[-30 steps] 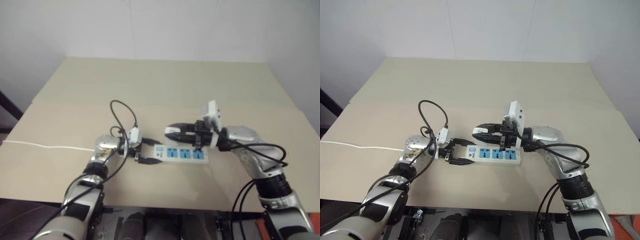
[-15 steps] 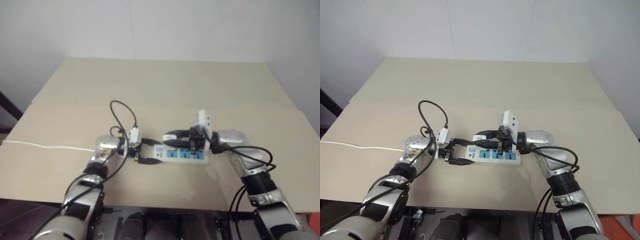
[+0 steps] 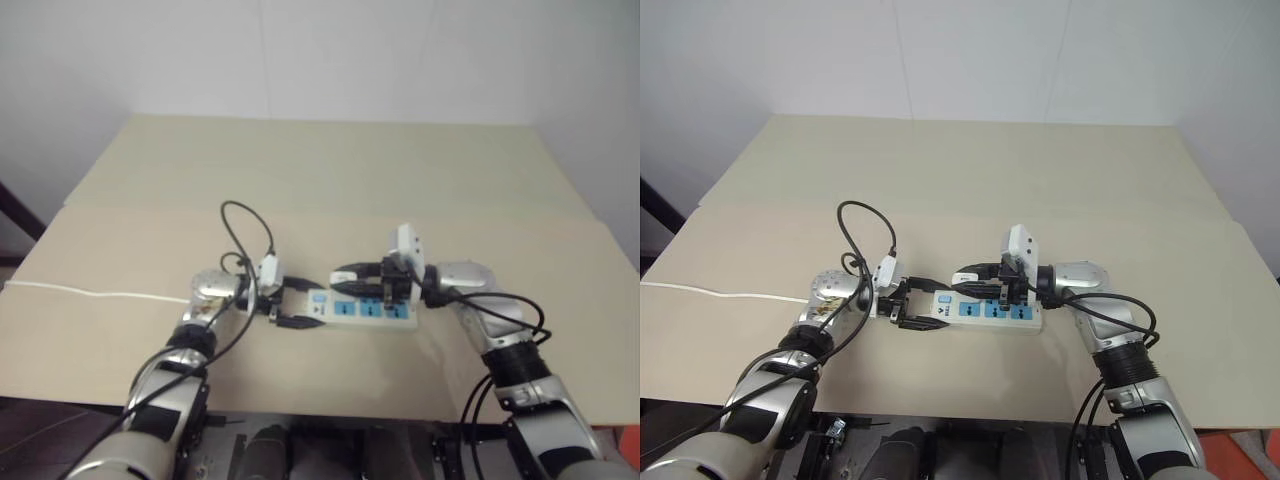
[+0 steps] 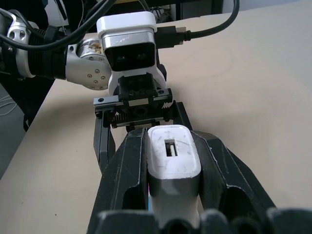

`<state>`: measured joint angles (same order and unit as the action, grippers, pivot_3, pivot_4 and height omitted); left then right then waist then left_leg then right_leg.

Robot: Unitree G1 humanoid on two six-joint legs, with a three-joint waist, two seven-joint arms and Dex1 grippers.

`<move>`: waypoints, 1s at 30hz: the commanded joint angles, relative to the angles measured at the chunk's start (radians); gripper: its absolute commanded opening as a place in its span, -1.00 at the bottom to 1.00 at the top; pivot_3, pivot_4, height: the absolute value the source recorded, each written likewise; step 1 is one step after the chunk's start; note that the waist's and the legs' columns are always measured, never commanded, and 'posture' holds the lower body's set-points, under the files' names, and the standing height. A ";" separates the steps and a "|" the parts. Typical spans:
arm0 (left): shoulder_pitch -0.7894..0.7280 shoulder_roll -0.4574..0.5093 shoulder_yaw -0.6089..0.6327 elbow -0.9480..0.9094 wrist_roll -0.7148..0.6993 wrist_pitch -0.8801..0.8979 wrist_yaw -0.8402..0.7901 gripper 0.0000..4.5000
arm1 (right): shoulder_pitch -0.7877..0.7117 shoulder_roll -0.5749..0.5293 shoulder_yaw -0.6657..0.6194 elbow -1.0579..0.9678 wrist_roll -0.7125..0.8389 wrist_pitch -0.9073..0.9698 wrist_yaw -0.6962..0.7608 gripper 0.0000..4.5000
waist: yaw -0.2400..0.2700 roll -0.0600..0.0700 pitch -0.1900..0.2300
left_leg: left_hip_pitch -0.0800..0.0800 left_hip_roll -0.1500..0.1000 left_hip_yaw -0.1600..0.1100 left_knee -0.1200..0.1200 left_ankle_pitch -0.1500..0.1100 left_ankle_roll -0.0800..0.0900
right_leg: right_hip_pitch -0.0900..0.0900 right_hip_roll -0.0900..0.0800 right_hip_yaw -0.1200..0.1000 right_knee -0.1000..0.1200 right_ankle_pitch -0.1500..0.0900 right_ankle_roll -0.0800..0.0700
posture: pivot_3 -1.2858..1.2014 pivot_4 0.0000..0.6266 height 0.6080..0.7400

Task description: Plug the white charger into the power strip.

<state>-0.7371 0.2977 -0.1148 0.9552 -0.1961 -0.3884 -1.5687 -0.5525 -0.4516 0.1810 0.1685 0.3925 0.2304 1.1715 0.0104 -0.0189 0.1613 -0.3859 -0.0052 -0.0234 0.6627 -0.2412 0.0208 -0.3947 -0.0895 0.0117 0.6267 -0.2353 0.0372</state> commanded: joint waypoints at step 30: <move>-0.008 -0.007 -0.003 -0.007 0.020 0.004 -0.015 0.43 | 0.067 0.099 -0.049 0.280 -0.042 -0.348 0.152 -0.50 | -0.008 0.000 0.000 | 0.005 0.001 0.000 0.000 0.000 0.000 | 0.005 0.001 0.000 0.000 0.000 0.000 | 0.03 -0.52 1.00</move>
<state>-0.7394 0.2959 -0.1087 0.9594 -0.1874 -0.3851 -1.5724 -0.5011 -0.3509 0.1113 0.4093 0.3858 -0.1226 1.3104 0.0027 -0.0188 0.1612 -0.3801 -0.0045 -0.0237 0.6627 -0.2413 0.0208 -0.3896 -0.0888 0.0119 0.6266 -0.2354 0.0372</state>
